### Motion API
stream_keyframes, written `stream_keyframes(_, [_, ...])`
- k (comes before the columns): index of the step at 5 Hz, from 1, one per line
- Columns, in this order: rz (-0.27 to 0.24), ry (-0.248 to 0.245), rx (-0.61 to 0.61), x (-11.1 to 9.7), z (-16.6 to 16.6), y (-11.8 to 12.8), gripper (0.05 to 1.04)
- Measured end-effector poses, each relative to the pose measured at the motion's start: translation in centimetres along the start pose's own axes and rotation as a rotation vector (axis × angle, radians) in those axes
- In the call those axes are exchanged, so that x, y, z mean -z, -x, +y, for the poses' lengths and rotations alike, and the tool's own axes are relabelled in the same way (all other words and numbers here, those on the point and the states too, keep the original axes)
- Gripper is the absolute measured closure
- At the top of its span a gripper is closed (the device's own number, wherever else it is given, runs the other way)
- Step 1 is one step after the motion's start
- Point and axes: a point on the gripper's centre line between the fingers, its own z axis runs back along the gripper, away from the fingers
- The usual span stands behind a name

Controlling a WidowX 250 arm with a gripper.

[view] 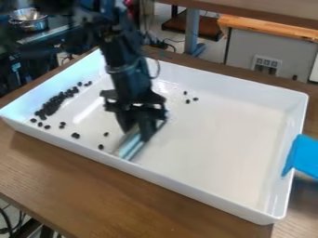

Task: Sweep into pile

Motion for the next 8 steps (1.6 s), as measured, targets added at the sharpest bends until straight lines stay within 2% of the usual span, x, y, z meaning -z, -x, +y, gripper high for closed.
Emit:
stream_keyframes(2, [-0.015,-0.031,0.003,-0.6,4.1,0.2,0.713])
stream_keyframes(3, [-0.014,-0.075,0.034,-1.0,6.8,-0.1,0.713])
stream_keyframes(4, [-0.029,-0.134,0.08,-1.0,8.0,-0.6,0.713])
stream_keyframes(5, [-0.039,-0.25,0.117,-1.5,11.2,-1.5,0.713])
stream_keyframes(6, [-0.015,-0.331,0.122,-2.0,13.8,-2.2,0.713])
stream_keyframes(7, [0.026,-0.334,0.085,-2.4,14.7,-2.9,0.713])
stream_keyframes(8, [0.032,-0.232,0.044,-3.5,13.2,-3.4,0.713])
